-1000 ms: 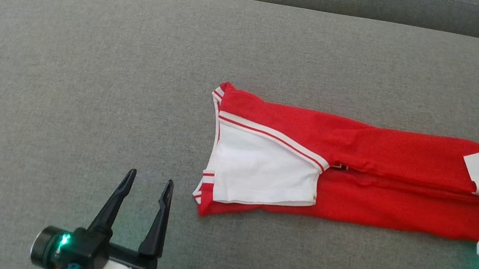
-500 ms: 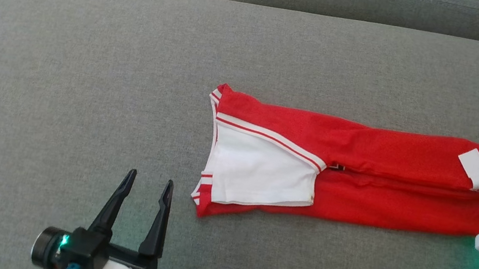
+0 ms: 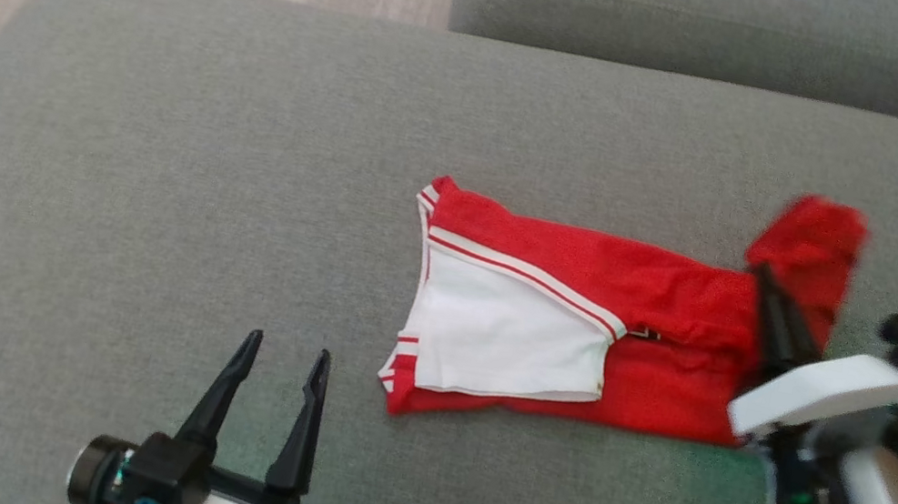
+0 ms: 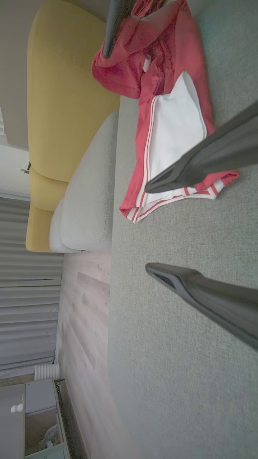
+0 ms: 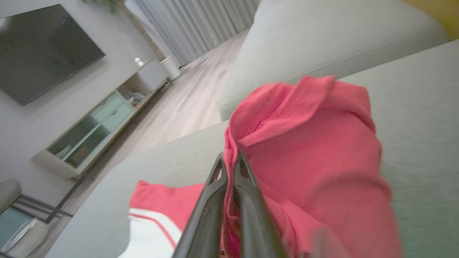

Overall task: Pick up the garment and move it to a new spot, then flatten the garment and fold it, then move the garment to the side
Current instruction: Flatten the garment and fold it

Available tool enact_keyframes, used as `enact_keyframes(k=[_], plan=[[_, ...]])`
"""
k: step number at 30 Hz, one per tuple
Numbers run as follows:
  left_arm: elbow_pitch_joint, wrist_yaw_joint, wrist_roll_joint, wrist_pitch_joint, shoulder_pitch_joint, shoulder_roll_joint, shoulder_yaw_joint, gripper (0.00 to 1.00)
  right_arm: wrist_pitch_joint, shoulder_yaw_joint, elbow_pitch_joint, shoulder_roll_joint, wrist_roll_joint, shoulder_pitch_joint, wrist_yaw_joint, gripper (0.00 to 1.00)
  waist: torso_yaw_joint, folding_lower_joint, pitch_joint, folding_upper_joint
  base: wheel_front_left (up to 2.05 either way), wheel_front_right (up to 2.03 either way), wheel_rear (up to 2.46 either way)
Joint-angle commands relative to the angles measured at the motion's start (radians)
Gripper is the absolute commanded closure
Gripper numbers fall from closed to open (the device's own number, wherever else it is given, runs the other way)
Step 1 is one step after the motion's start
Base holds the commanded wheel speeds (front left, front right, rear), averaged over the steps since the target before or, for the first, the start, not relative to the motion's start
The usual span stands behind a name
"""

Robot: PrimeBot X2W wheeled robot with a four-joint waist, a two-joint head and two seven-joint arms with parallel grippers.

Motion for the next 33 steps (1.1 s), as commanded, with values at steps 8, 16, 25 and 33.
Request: enact_keyframes(k=[8,16,25,33], plan=[[-0.006,0.000,-0.011,-0.010,0.002,-0.006,-0.004,0.00,0.017,0.197,-0.127,0.113,0.054,-0.039,-0.001,1.00,0.087,0.0000,-0.054,0.0000,0.00,0.00,0.00],[0.010,-0.001,-0.018,-0.010,0.006,-0.006,-0.021,0.00,0.008,0.336,-0.033,0.184,0.069,-0.107,-0.001,1.00,0.175,0.0000,-0.058,0.0000,0.00,0.00,0.00],[0.017,0.004,-0.031,-0.010,0.015,-0.006,-0.022,0.00,0.026,0.501,0.042,0.189,0.137,-0.112,-0.001,0.86,0.213,0.0000,-0.067,0.0000,0.00,0.00,0.00],[0.002,0.019,-0.036,-0.010,0.039,-0.006,0.008,0.00,-0.161,0.510,0.085,0.189,0.115,-0.119,-0.001,0.00,0.151,0.0000,-0.112,0.0000,0.00,0.00,0.00]])
